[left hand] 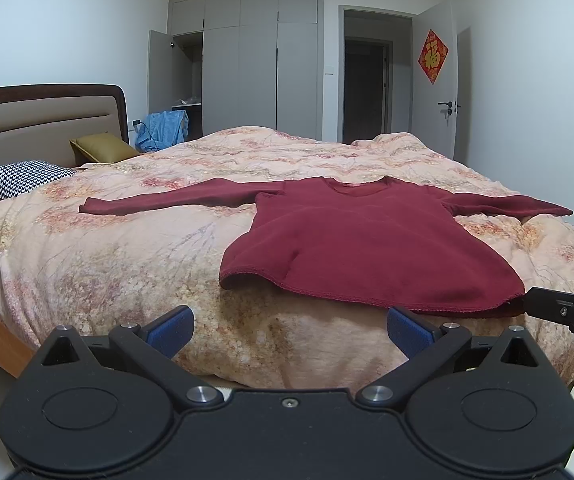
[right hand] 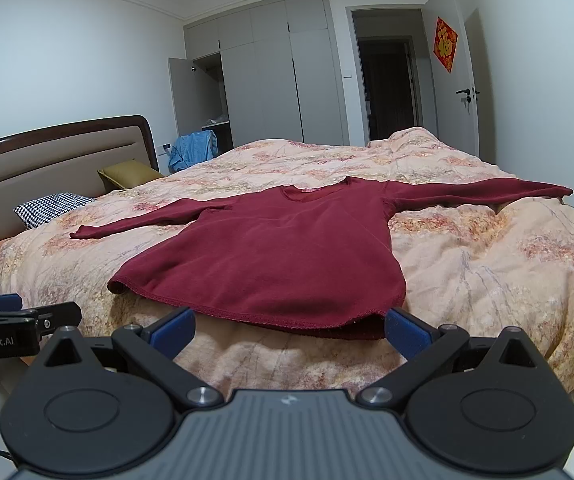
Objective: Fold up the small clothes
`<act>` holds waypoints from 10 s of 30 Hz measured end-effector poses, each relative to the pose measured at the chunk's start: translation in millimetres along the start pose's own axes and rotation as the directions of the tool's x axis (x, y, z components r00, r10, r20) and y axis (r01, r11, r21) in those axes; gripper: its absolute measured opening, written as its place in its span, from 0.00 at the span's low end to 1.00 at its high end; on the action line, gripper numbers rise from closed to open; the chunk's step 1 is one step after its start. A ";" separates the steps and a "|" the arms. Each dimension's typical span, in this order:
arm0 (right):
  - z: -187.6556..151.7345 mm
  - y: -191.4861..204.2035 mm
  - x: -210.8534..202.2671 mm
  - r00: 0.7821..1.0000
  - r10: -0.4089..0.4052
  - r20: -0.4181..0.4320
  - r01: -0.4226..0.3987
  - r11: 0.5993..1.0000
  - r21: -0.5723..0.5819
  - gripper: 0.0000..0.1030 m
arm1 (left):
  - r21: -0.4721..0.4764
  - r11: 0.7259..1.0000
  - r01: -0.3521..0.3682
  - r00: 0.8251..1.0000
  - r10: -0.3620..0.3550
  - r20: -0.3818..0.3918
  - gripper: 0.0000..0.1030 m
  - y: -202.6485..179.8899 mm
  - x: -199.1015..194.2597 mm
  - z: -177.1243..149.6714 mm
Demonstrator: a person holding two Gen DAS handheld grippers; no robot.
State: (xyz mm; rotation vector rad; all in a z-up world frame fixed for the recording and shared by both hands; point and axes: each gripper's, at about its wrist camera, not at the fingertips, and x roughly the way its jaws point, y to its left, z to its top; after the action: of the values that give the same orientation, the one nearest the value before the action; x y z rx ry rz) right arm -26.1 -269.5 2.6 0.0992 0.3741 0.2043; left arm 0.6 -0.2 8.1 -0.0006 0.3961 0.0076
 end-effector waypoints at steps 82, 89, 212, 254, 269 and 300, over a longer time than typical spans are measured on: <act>100.5 -205.9 187.4 0.972 -0.203 -0.121 0.221 0.962 0.161 1.00 | 0.039 0.996 0.084 0.971 -0.073 -0.228 0.99 -116.3 278.2 151.6; 111.5 -263.7 214.0 0.966 -0.215 -0.144 0.246 0.937 0.250 1.00 | 0.045 0.995 0.090 0.968 -0.076 -0.237 0.99 -152.1 331.4 144.2; 182.6 -273.5 398.7 0.985 0.021 -0.171 -0.023 1.000 -0.011 0.10 | -0.243 0.960 0.141 0.907 -0.223 -0.358 0.02 -53.0 454.3 158.3; 196.1 -340.6 407.3 0.951 0.268 -0.156 -0.248 0.959 0.137 0.11 | 0.301 0.750 0.589 0.808 -0.554 -0.200 0.78 -275.2 438.1 165.2; 218.0 -321.3 371.2 0.979 0.195 -0.051 -0.201 0.963 -0.179 0.06 | 0.266 0.656 0.706 0.699 -0.705 -0.119 0.04 -254.9 425.9 174.6; 212.1 -360.5 428.2 0.919 0.335 -0.208 -0.213 0.867 0.451 0.14 | 0.316 0.576 0.754 0.649 -0.728 -0.222 0.04 -297.0 426.2 138.3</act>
State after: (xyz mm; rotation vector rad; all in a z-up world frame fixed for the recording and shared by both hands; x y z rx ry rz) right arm 507.6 -540.7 0.1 0.5601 0.6868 0.4246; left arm 449.4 -293.9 -29.0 0.2251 0.4363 -0.9309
